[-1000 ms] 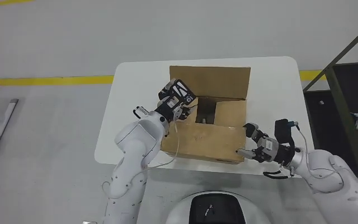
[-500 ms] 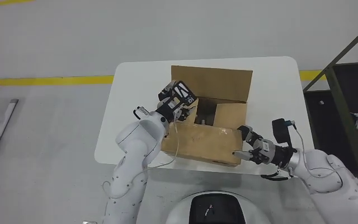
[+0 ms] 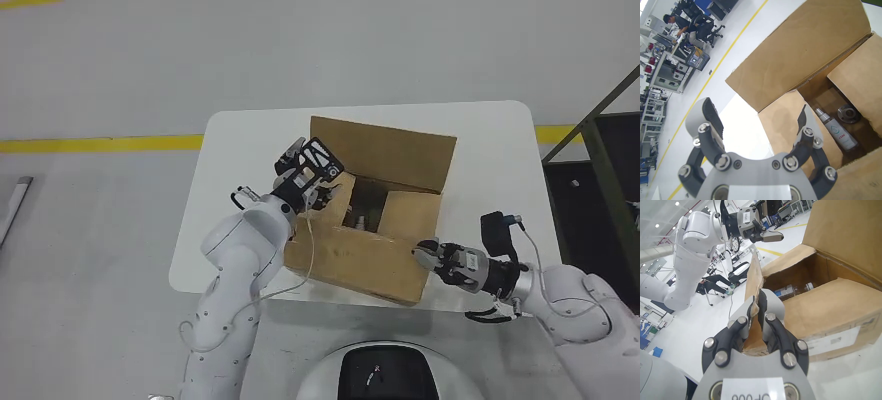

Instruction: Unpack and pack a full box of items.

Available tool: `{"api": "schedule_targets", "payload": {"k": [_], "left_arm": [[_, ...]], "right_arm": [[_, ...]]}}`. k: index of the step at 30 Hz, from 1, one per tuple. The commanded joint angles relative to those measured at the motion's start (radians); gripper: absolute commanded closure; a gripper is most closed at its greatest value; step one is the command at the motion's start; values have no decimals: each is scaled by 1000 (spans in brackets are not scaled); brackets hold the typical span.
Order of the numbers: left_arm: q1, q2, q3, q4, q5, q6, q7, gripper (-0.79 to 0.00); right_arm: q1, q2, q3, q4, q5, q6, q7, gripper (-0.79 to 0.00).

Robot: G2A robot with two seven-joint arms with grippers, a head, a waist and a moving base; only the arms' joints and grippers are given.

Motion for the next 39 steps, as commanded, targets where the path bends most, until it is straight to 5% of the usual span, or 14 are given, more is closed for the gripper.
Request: {"api": "schedule_targets", "payload": {"k": [1, 10, 20, 32, 34, 35, 36, 37, 39], "left_arm": [[-8, 1, -1, 1, -3, 4, -2, -785], [-51, -1, 9, 13, -41, 27, -28, -785], [-109, -11, 67, 58, -123, 25, -118, -785], [-171, -17, 157, 82, -279, -150, -272, -785], [-175, -15, 171, 82, -300, -205, -310, -785], [-178, -14, 173, 80, -308, -221, -325, -785], [-179, -13, 170, 78, -321, -224, -331, -785], [-180, -12, 170, 77, -334, -228, -335, -785], [-184, -10, 171, 74, -357, -247, -349, -785]], "right_arm": [[11, 3, 13, 4, -13, -5, -8, 0], [105, 15, 101, -33, -287, -61, -89, 0], [58, 11, 119, -125, -782, -59, -424, 0], [-24, 16, 112, -121, -1011, 34, -703, -18], [-31, 17, 113, -121, -1021, 37, -721, -274], [-33, 18, 113, -120, -1017, 37, -735, -566], [-36, 18, 113, -116, -1006, 29, -751, -619], [-37, 19, 116, -114, -999, 25, -760, -785], [-42, 20, 125, -117, -984, 30, -780, -785]]}}
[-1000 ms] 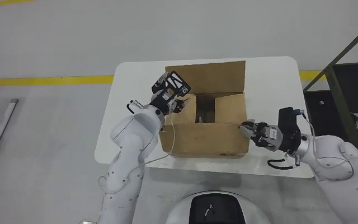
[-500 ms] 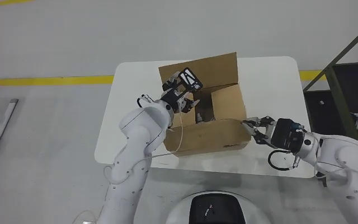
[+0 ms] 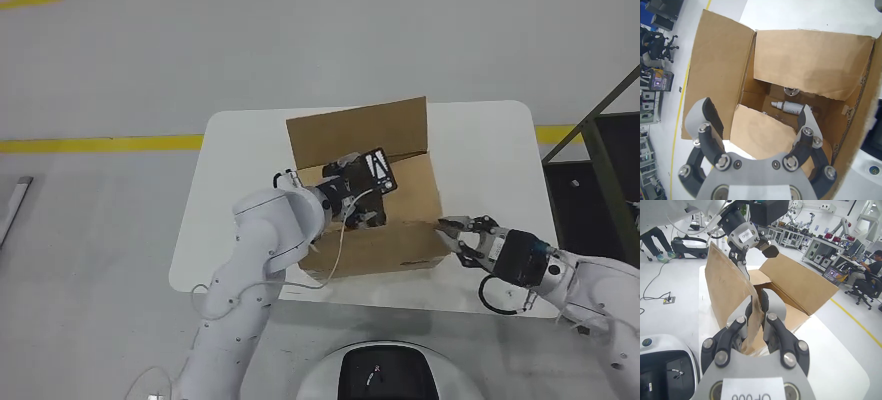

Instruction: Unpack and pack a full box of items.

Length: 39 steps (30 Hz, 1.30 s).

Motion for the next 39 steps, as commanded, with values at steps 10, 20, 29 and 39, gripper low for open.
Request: {"api": "schedule_targets", "payload": {"k": [10, 20, 29, 39], "left_arm": [[9, 27, 36, -42, -89, -18, 1, -785], [26, 91, 99, -112, -175, -3, -14, -785], [60, 146, 123, -184, -269, 76, -93, -785], [48, 193, 71, -199, -272, 118, -133, -785]], "right_arm": [[-65, 1, 94, -4, 293, 42, -46, -785], [-53, 10, 73, 31, 716, 21, 258, 0], [-43, 24, 8, 41, 834, -12, 500, 0], [-60, 48, -21, 42, 930, -163, 699, 0]]}}
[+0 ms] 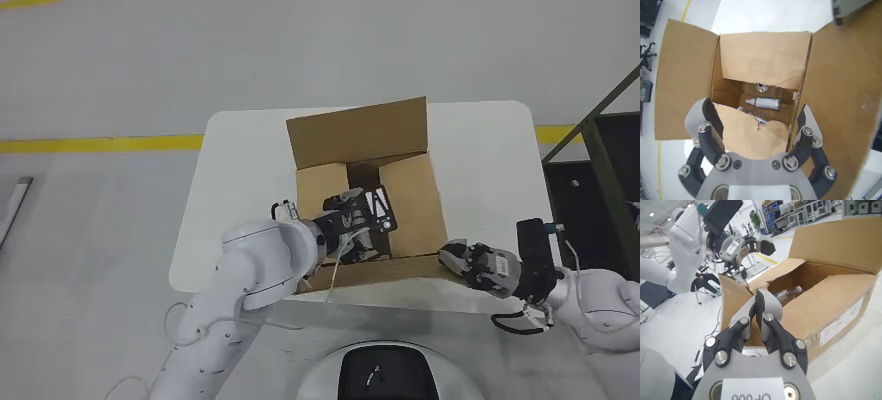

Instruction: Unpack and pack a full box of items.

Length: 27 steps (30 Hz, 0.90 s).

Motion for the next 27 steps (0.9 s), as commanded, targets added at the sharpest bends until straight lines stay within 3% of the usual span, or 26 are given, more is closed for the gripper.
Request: {"api": "schedule_targets", "payload": {"k": [1, 6, 15, 20, 24, 27], "left_arm": [[3, 4, -16, -6, -6, 13, -5, -785], [7, 8, -28, 3, 1, 48, 11, -785], [-18, -4, 11, 52, 47, 169, 85, -785], [-40, -15, 39, 100, 86, 260, 119, -785], [-40, -16, 41, 104, 84, 268, 122, -785], [-40, -16, 41, 104, 84, 268, 122, -785]], "right_arm": [[-6, 6, -2, -2, -13, -35, 37, 0], [-12, 15, -10, -22, -114, -39, 85, 0], [-20, 13, -21, -29, -324, -16, -4, 0], [-30, 7, 6, -38, -357, 21, -163, 0], [-71, 0, 81, -28, -395, 137, -337, 0], [-95, -3, 109, 6, -435, 220, -376, 0]]}}
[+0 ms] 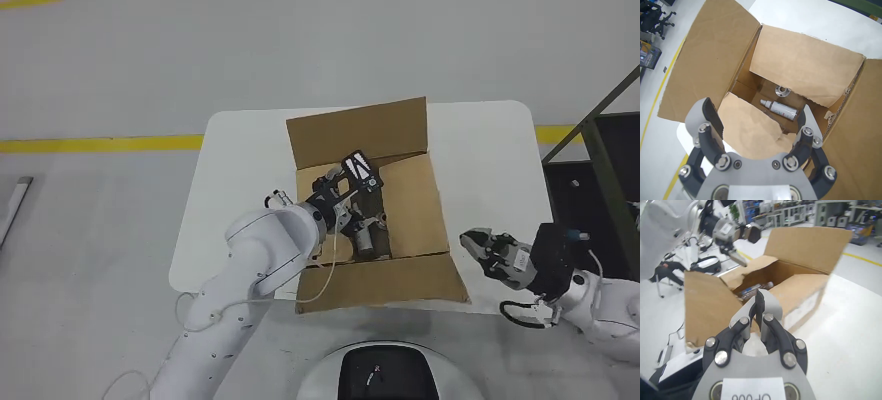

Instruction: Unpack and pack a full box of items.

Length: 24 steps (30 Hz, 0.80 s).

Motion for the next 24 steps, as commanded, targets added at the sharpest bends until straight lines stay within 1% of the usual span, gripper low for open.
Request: {"api": "schedule_targets", "payload": {"k": [1, 6, 11, 17, 24], "left_arm": [[0, 0, 0, 0, 0, 0, 0, -785], [0, 0, 0, 0, 0, 0, 0, -785], [0, 0, 0, 0, 0, 0, 0, -785], [0, 0, 0, 0, 0, 0, 0, -785], [0, 0, 0, 0, 0, 0, 0, -785]], "right_arm": [[-7, 0, 14, 15, -57, 57, -10, 0], [-6, -7, -14, 96, -81, 110, -60, 0], [24, -17, -86, 141, -103, 152, -100, 0], [68, -26, -179, 171, -171, 132, -118, 0], [89, -28, -231, 173, -200, 78, -113, 0]]}}
